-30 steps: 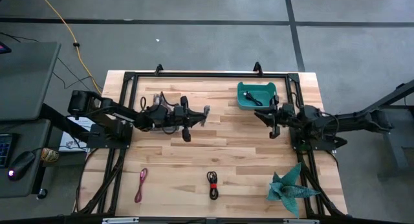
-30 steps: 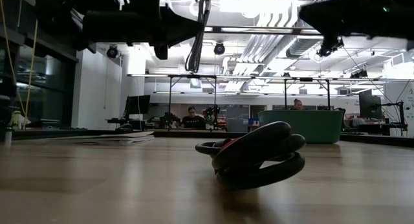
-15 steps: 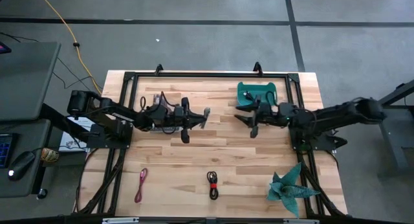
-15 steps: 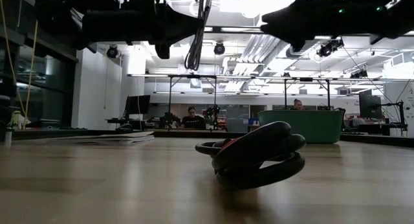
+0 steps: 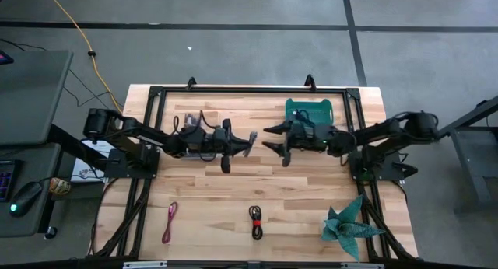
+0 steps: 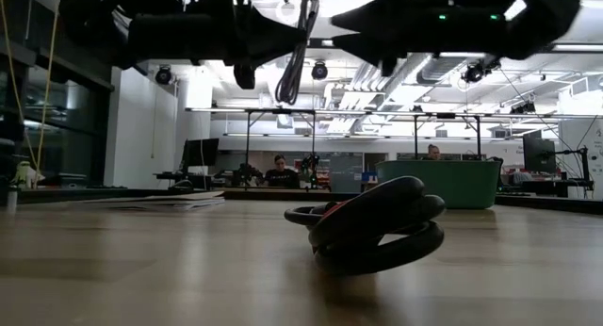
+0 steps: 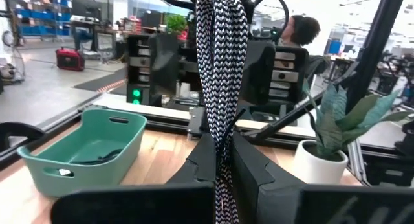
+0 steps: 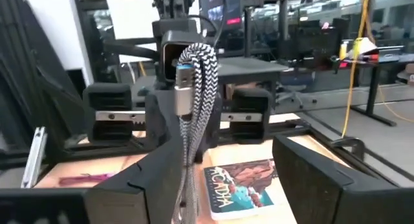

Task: Pick and place USB-C Cables
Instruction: Put the white charger cable into the green bin

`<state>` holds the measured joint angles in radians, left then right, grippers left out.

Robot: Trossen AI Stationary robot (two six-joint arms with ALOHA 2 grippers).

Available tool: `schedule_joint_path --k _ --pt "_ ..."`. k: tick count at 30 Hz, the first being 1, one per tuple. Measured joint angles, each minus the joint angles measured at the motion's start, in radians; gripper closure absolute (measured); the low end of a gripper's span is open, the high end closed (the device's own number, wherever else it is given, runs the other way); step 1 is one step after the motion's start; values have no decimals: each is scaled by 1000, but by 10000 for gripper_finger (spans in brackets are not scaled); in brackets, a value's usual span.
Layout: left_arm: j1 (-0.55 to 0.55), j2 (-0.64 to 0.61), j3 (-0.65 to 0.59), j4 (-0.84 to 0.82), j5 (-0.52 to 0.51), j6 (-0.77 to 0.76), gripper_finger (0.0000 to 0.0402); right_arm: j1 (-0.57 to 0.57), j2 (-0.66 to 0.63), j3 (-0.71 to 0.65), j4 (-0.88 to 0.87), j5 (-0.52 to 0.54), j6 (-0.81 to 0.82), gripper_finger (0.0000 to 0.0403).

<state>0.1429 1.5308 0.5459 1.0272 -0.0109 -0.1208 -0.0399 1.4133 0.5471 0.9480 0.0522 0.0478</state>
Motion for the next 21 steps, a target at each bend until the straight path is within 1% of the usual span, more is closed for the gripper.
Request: schedule_joint_path --k 4,9,16,21 --pt "0 5 1 0 0 0 401 0 55 69 -24 -54 -10 174" --pt "-6 6 1 11 0 -7 401 0 109 127 -24 -41 -11 174" --pt "-13 6 2 16 0 -7 401 0 176 184 -23 -62 -4 174" --pt "-13 6 2 16 0 -6 401 -1 177 191 -23 -92 -22 174"
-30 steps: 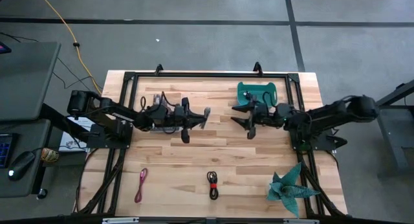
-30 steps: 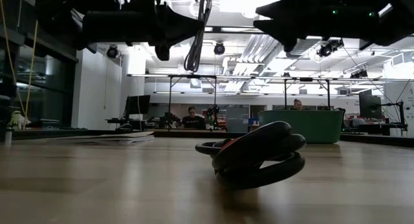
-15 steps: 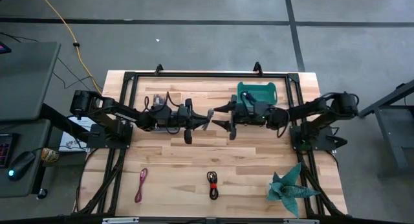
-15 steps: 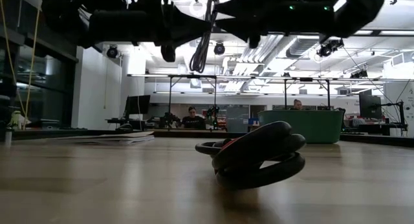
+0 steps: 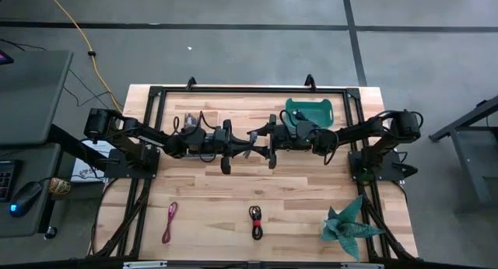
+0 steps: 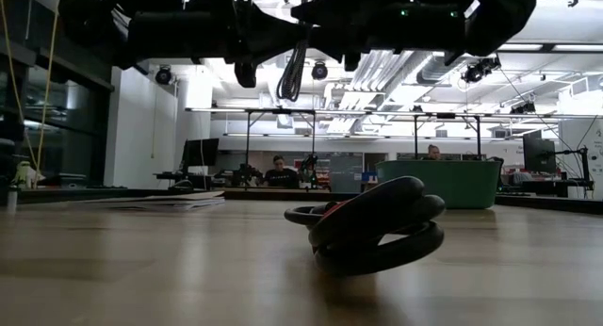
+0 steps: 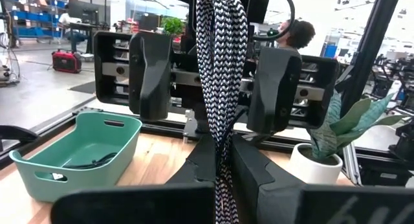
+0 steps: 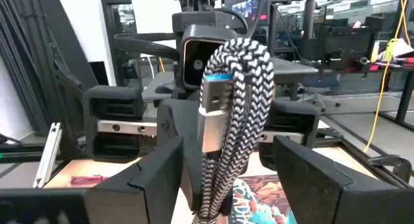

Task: Pick and place USB-C Cables
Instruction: Put the white charger cable into the green bin

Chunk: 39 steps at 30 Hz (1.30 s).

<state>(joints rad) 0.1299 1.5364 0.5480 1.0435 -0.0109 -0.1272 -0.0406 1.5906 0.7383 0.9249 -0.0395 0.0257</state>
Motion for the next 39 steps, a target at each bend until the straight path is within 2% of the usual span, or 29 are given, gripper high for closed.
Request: schedule_joint_path --k 7,11,15,23,28,34,39 --pt "0 0 0 -5 0 6 401 0 -5 0 -9 -3 0 179" --pt "0 0 0 -7 0 7 401 0 -5 0 -26 -15 0 206" --pt "0 0 0 -7 0 7 401 0 -5 0 -27 -22 6 256" --pt "1 0 0 -8 -3 7 401 0 -5 0 -27 -25 18 387" --pt "1 0 0 -7 -2 7 400 -1 -5 0 -28 -24 22 375" --pt "1 0 0 -8 -3 7 399 -1 -5 0 -29 -23 22 393" --pt "1 0 0 -7 -2 7 376 -1 -5 0 -30 -23 21 391"
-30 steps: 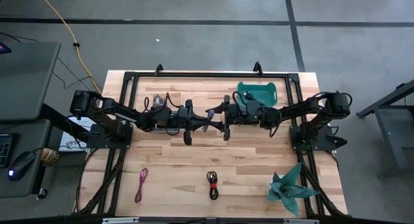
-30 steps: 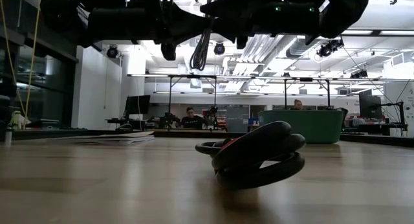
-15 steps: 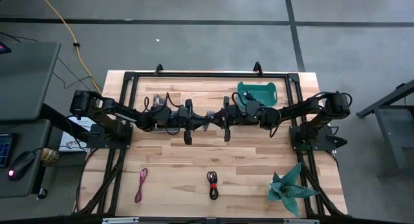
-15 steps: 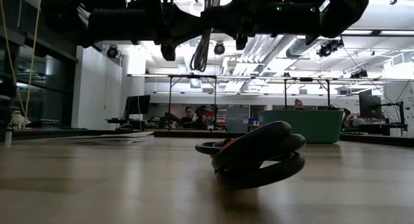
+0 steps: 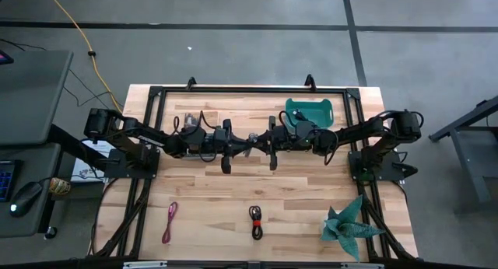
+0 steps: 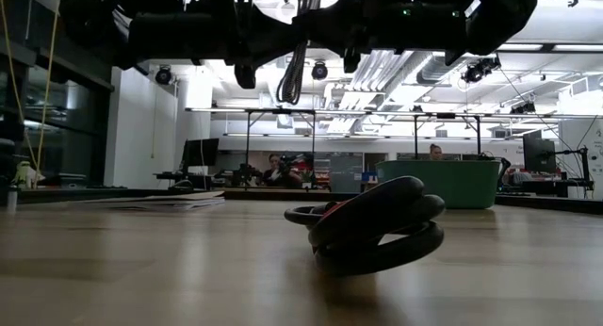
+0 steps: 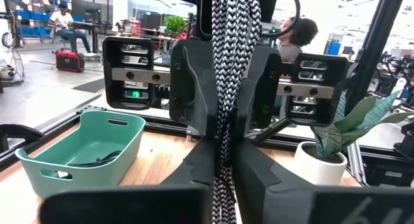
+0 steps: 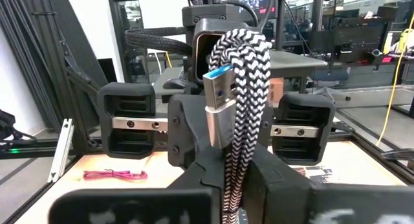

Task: Pick and place USB-C Cables
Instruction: Put the white charger cable into the green bin

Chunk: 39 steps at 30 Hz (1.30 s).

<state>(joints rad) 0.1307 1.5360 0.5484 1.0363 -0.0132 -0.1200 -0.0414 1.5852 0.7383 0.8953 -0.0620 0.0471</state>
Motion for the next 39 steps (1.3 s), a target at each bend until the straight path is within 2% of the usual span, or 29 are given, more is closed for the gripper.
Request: schedule_joint_path --k 9,16,21,23,27,32,36,39 --pt "-1 -23 0 -36 6 -8 275 -1 -3 0 -14 6 -3 392" --pt "2 -181 -1 -295 29 15 218 -19 -101 -1 -221 5 -3 394" --pt "24 -332 -41 -437 28 37 212 -18 -209 -1 -448 5 28 394" --pt "35 -386 -80 -427 26 43 213 -17 -250 -1 -543 15 44 394" --pt "62 -507 -173 -397 13 44 218 -1 -312 -1 -688 107 49 395" --pt "80 -639 -251 -380 2 43 219 12 -357 -1 -758 173 55 395" --pt "77 -694 -280 -382 2 32 219 11 -376 -5 -809 196 66 395" --pt "77 -710 -292 -389 2 21 220 9 -428 -90 -747 194 84 395"
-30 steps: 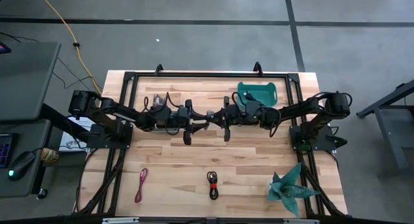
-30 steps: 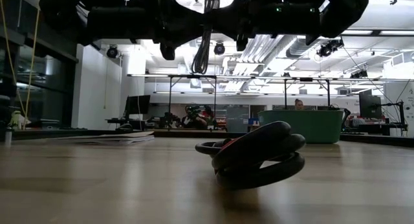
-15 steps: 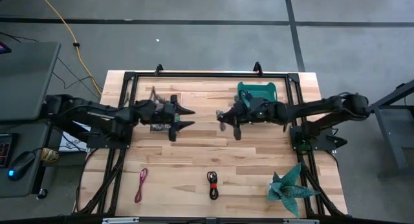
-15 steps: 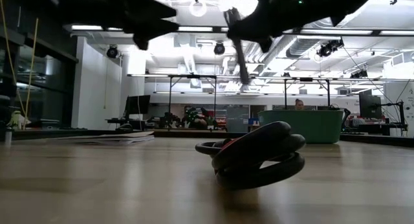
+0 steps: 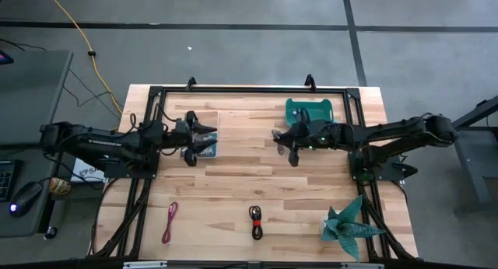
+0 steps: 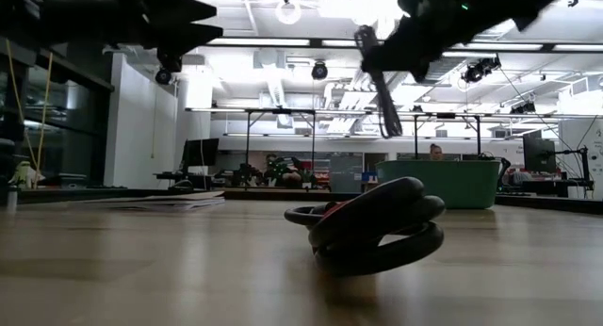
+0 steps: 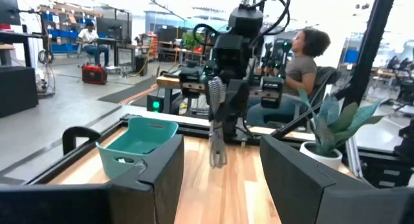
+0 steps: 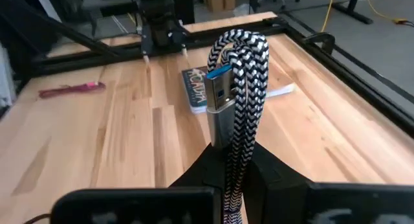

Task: Pick and place USB-C Cables
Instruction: Put the white charger cable into the green bin

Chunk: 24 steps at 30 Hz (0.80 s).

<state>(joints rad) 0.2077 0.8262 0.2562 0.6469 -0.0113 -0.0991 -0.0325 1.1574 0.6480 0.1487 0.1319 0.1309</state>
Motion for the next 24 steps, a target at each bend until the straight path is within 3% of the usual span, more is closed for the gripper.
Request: schedule_joint_path --k 5,10,24 --pt "0 -7 -1 -5 0 0 220 -38 -190 -198 181 -19 42 396" --pt "0 -7 -1 9 0 23 220 -46 -335 -305 227 -41 45 396" --pt "0 -7 -1 9 0 31 220 -46 -366 -320 230 -41 26 396"
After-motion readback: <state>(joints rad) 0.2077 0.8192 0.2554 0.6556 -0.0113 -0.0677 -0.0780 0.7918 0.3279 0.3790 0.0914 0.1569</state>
